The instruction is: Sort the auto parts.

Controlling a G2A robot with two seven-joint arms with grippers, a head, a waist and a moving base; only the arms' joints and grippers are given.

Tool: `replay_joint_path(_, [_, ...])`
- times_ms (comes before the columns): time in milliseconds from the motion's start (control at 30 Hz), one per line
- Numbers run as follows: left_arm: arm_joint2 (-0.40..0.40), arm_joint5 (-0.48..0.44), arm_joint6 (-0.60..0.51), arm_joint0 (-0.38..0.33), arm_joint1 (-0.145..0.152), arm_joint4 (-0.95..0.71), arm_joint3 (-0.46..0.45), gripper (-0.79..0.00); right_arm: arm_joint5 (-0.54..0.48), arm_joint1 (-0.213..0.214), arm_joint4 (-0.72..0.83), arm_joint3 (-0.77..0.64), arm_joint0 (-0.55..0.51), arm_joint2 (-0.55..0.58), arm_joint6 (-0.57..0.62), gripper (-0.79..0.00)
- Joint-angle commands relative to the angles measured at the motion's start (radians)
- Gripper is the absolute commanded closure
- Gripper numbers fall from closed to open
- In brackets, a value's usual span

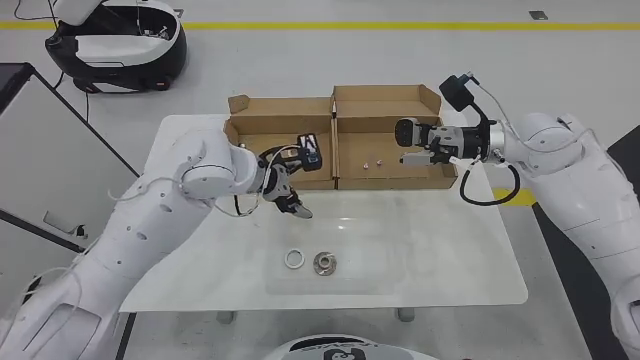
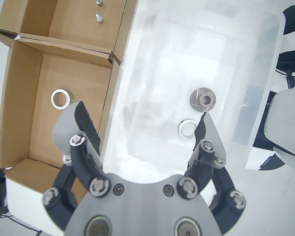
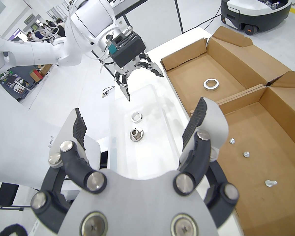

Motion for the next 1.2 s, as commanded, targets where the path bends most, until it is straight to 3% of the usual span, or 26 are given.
replay_joint_path(0, [0.046, 0.023, -0.022, 0.002, 0.008, 0.049, -0.046, -0.785, 0.000, 0.000, 0.000, 0.000, 0.000, 0.000, 0.000, -0.785])
replay_joint_path(233, [0.224, 0.115, -0.114, -0.081, 0.027, -0.012, -0.123, -0.785, 0.000, 0.000, 0.000, 0.000, 0.000, 0.000, 0.000, -0.785])
replay_joint_path(433, [0.366, 0.193, -0.192, -0.193, 0.014, -0.058, -0.113, -0.785, 0.000, 0.000, 0.000, 0.000, 0.000, 0.000, 0.000, -0.785])
replay_joint_path(633, [0.436, 0.183, -0.183, -0.251, -0.005, -0.090, -0.082, -0.785, 0.000, 0.000, 0.000, 0.000, 0.000, 0.000, 0.000, -0.785])
replay_joint_path(700, [0.451, 0.178, -0.177, -0.262, -0.013, -0.093, -0.071, -0.665, 0.000, 0.000, 0.000, 0.000, 0.000, 0.000, 0.000, -0.785])
replay_joint_path(733, [0.460, 0.175, -0.175, -0.266, -0.017, -0.091, -0.065, -0.554, 0.000, 0.000, 0.000, 0.000, 0.000, 0.000, 0.000, -0.785])
replay_joint_path(767, [0.468, 0.173, -0.173, -0.271, -0.022, -0.089, -0.059, -0.517, 0.000, 0.000, 0.000, 0.000, 0.000, 0.000, 0.000, -0.785])
replay_joint_path(1167, [0.581, 0.134, -0.134, -0.300, -0.067, -0.095, 0.059, -0.539, 0.000, 0.000, 0.000, 0.000, 0.000, 0.000, 0.000, -0.785])
